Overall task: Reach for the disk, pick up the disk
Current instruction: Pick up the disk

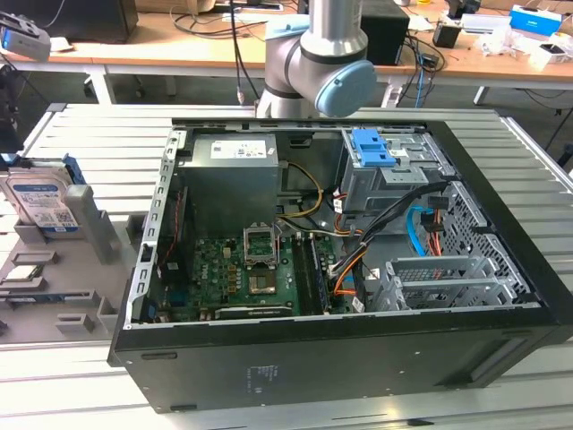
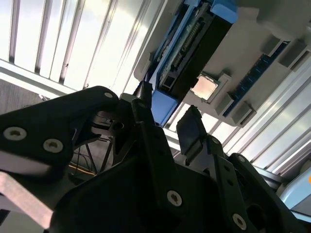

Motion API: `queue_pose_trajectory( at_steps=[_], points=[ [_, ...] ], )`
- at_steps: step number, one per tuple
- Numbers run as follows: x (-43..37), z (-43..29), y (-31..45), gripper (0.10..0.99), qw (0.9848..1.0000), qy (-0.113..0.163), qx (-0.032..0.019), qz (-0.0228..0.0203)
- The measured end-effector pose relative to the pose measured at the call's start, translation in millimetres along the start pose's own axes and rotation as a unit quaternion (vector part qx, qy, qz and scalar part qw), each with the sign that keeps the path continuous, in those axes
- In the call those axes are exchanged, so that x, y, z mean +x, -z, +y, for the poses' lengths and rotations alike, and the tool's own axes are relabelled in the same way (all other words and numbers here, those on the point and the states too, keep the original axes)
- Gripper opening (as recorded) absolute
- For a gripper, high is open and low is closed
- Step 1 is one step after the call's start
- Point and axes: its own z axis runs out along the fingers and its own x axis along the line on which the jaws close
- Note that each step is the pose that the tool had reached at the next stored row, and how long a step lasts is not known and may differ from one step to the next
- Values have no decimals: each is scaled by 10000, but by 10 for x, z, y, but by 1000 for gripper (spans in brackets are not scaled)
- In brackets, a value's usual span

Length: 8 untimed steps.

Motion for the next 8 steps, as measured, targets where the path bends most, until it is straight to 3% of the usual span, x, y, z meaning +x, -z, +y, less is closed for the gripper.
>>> queue_pose_trajectory(
  at_steps=[8],
  points=[
    [-1, -3, -179, 482, 10000, 96, 0, 5]
  ],
)
